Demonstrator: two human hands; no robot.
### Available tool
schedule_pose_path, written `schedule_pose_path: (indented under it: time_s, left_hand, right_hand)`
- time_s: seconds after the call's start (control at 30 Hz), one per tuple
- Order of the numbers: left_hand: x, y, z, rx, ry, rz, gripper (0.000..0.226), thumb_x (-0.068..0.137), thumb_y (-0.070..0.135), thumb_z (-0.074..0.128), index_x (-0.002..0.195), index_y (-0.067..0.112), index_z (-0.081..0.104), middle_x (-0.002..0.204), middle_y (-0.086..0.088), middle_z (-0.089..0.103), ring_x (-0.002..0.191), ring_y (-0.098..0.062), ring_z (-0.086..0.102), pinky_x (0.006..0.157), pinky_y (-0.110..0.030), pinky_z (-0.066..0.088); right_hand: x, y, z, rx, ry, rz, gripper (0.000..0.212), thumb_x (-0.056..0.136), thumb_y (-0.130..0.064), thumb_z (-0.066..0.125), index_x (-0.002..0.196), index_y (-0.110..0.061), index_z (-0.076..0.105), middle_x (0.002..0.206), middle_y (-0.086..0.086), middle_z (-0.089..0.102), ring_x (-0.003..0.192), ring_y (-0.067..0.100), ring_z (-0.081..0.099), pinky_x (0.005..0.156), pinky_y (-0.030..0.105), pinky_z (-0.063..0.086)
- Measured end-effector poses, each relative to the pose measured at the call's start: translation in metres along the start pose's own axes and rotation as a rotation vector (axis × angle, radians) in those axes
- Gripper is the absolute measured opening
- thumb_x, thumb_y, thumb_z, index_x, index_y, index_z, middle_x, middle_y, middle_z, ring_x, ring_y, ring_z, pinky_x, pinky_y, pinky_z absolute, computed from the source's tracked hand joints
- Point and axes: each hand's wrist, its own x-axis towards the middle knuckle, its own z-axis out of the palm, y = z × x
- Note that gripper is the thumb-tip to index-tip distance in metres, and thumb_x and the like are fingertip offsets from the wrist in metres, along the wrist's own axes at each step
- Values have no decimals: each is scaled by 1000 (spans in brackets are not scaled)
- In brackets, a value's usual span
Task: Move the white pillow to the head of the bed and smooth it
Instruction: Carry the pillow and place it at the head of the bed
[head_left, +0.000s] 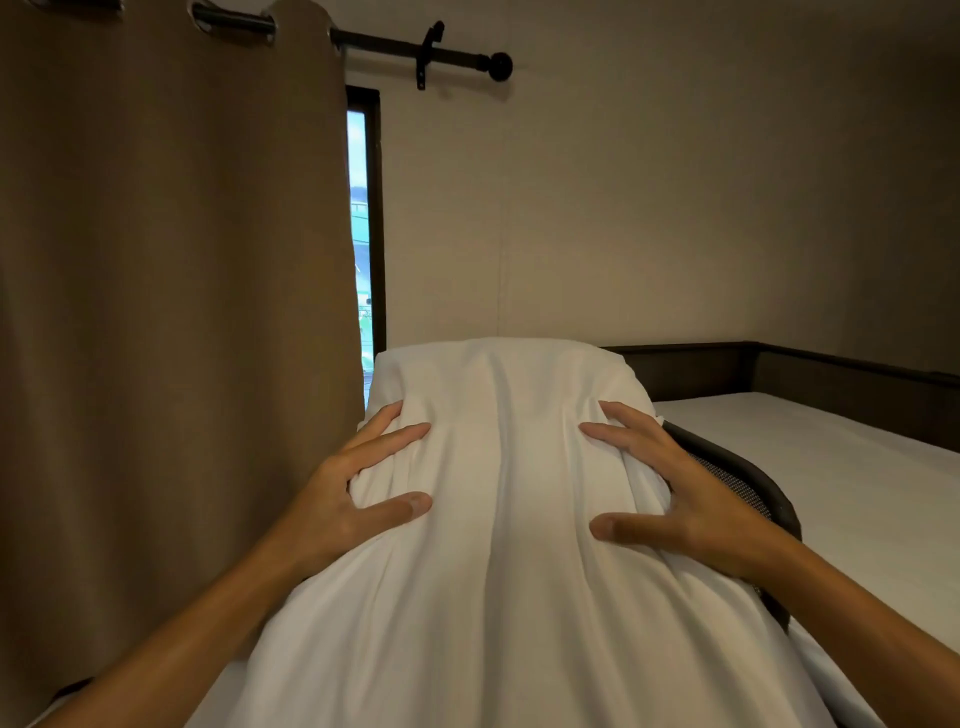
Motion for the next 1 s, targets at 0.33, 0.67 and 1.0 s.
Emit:
schedule_pose_path:
  time_s: [0.33, 0.67, 1.0]
  left_hand:
    - [59, -47, 5, -68, -34, 76, 65, 69, 51, 75, 130, 47, 53, 151, 31, 30, 137, 7, 29, 98, -4, 32]
    - [174, -147, -5, -164, -125, 196, 64, 70, 49, 75, 130, 49, 53, 151, 31, 30, 139, 6, 27, 106, -20, 30]
    - [247, -210, 10, -268, -203, 279, 65, 68, 57, 73, 129, 52, 51, 150, 34, 29, 137, 8, 29, 99, -8, 32]
  right_hand:
    - [44, 22, 0, -26, 65, 36, 85, 56, -68, 74, 130, -66, 32, 142, -47, 15, 124, -27, 18, 99, 17, 24]
    - [139, 42, 24, -83, 185, 166, 84, 59, -60, 77, 133, -59, 36, 148, -38, 16, 132, -13, 22, 106, 25, 27]
    - [180, 53, 35, -139, 267, 272, 81, 61, -54, 79, 133, -55, 41, 150, -33, 18, 135, -10, 22, 108, 26, 26]
